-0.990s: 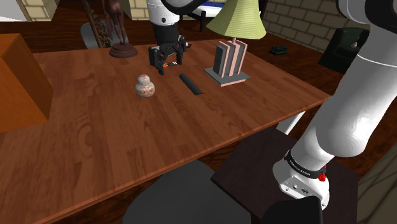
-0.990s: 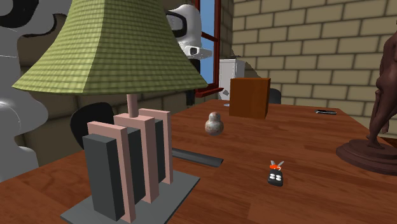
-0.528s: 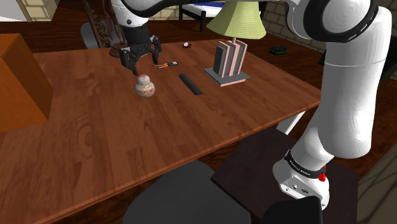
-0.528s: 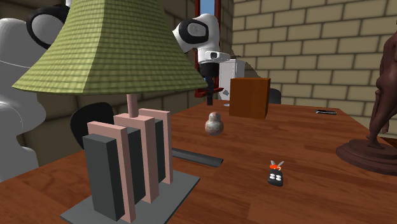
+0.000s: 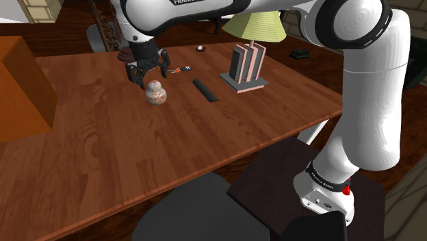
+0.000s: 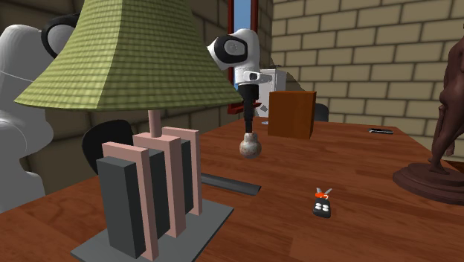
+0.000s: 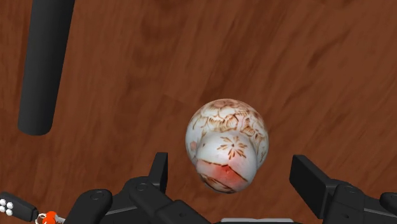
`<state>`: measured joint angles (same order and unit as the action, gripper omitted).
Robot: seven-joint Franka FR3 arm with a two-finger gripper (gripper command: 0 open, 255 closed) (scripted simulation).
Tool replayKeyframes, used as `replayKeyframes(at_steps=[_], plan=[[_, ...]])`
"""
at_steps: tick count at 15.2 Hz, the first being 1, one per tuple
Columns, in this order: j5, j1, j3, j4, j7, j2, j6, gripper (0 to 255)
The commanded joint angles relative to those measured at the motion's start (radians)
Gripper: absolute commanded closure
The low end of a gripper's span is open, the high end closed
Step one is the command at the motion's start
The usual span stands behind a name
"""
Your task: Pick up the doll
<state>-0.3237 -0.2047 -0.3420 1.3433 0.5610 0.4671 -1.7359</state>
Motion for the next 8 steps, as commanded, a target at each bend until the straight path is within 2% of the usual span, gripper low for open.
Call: replayKeyframes(at_steps=[1,2,3,8], plan=[[-0.002,0.0,0.0,0.013,0.004,0.003,-0.016,0],[-0.002,0.0,0.001,0.012,0.004,0.004,-0.016,0],[-0.002,0.001,0.001,0.012,0.003,0.004,-0.016,255],[-0.001,0.001,0.001,0.013,0.003,0.003,-0.016,255]])
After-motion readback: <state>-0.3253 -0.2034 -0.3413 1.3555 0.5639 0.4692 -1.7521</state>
